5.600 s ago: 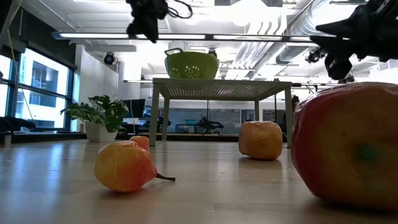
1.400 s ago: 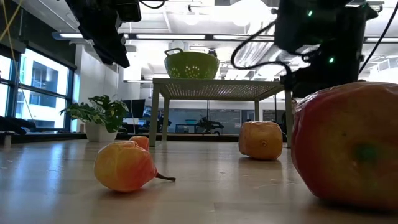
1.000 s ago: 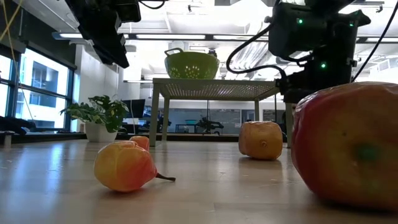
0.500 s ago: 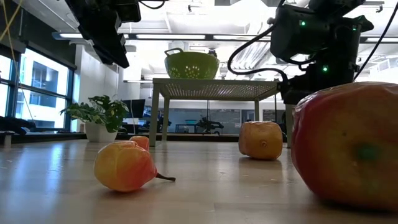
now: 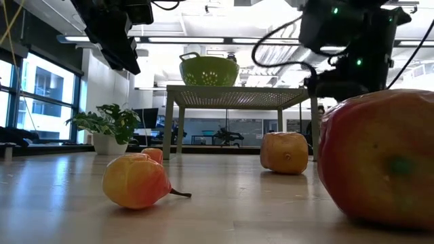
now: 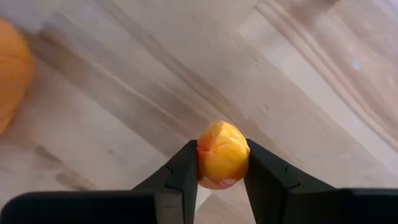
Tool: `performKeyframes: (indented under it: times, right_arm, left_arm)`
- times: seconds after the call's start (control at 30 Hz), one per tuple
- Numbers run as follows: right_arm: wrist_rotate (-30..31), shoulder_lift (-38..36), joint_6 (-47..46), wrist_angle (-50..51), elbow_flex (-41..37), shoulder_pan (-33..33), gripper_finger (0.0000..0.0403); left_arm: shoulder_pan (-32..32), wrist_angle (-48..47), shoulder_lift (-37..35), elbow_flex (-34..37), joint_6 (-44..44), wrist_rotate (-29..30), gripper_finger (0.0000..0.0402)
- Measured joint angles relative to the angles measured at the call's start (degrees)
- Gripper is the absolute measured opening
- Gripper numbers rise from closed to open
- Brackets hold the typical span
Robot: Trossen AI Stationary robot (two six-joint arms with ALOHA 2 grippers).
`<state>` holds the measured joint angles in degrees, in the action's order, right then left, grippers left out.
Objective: Pick & Place Fruit
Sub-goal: Put the top orange pear into the green strainer bowl on the shelf
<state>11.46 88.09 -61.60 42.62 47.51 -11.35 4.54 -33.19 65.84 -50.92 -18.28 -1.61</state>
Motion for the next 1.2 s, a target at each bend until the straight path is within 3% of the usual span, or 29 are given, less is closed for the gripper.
performKeyframes:
  times: [0.43,1.2]
  right_arm:
    - [0.13,-10.24,5.97,-9.64,0.07,0.00,0.0100]
    - [-0.46,-11.69,32.29,-50.95,0.13,3.63,0.0102]
  left_arm:
    - [-0.01,0.04,0.00,0.00,-0.01,0.07,0.0074]
    - [-0.01,0.07,0.02,-0.01,-0.02,0.20,0.0074]
